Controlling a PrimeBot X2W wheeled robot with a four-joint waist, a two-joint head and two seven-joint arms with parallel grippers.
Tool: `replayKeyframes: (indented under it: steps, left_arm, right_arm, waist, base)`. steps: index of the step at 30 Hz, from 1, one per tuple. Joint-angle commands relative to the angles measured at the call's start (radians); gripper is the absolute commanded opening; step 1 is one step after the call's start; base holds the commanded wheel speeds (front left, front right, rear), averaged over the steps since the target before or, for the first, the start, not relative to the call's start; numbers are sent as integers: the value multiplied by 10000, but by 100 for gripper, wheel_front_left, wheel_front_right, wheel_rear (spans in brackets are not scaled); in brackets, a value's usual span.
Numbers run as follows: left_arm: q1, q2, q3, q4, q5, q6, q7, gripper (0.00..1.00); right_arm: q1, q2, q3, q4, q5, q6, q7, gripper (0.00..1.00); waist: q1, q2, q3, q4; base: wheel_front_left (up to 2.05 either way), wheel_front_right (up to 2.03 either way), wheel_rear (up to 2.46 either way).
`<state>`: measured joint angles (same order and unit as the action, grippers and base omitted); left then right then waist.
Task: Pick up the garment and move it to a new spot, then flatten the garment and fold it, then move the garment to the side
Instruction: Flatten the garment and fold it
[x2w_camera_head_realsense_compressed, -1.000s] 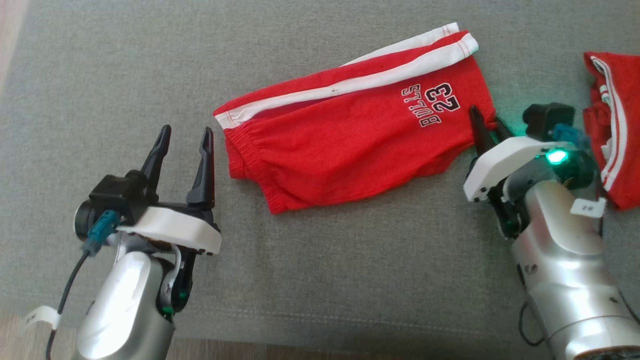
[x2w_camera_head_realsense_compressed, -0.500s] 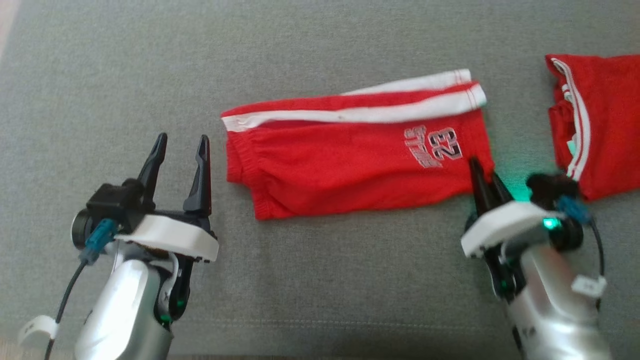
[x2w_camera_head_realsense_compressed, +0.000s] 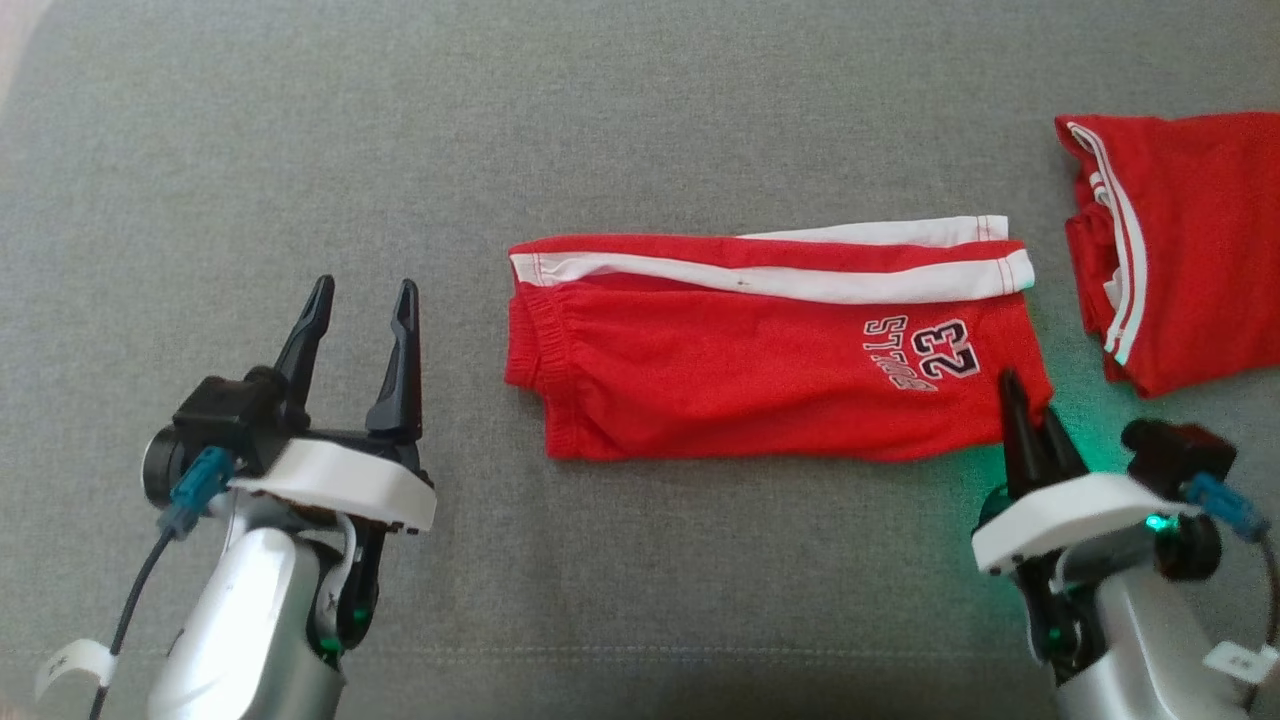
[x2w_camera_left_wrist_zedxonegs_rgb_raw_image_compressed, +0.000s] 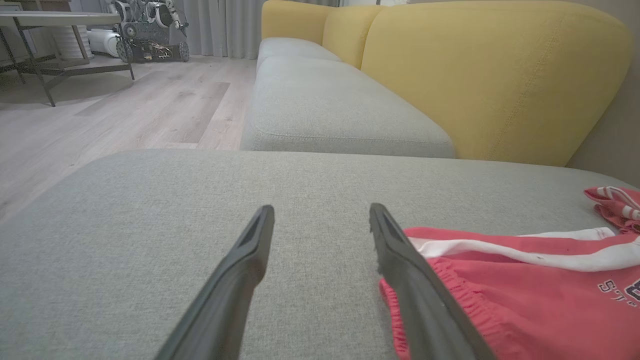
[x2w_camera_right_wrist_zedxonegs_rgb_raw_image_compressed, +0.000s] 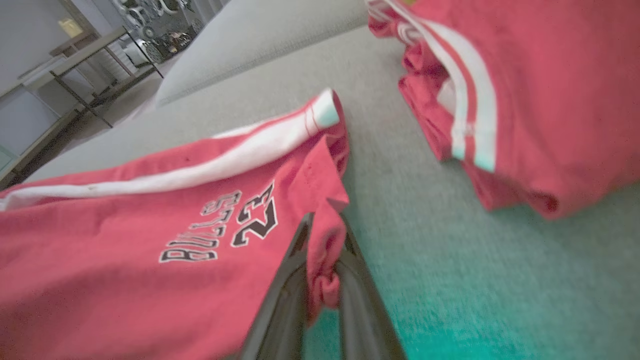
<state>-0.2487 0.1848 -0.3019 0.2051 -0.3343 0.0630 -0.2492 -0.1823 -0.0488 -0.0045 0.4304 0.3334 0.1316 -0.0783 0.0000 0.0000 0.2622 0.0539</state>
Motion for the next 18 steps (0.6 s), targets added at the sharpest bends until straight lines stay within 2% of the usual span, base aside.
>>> replayKeyframes:
  steps: [1, 5, 10, 14, 18]
  left_arm:
    - [-162, 248, 375, -325, 8, 53, -71, 100]
    - [-142, 223, 301, -310, -24, 42, -63, 100]
    - [-135, 125, 182, -238, -89, 5, -66, 100]
    - [-165, -24, 57, -161, -121, -30, -76, 100]
    - [-215, -211, -74, -55, -161, -93, -91, 100]
  right_arm:
    - [-90, -15, 234, -714, -106, -9, 106, 0]
    - [-408, -15, 690, -1942, -398, -9, 681, 0]
    - [-1332, -15, 2152, -2962, -645, -9, 1596, 0]
    - [-1944, -15, 3494, -2952, -291, -9, 1942, 0]
    - [-2223, -15, 4870, -2178, 591, -9, 1876, 0]
  waist:
    - [0, 0, -65, 26]
    - [0, 0, -247, 107]
    - [0, 0, -434, 385]
    - [0, 0, -549, 792]
    - [0, 0, -543, 1266]
  base:
    - [0, 0, 0]
    - [0, 0, 0]
    - [0, 0, 0]
    - [0, 0, 0]
    - [0, 0, 0]
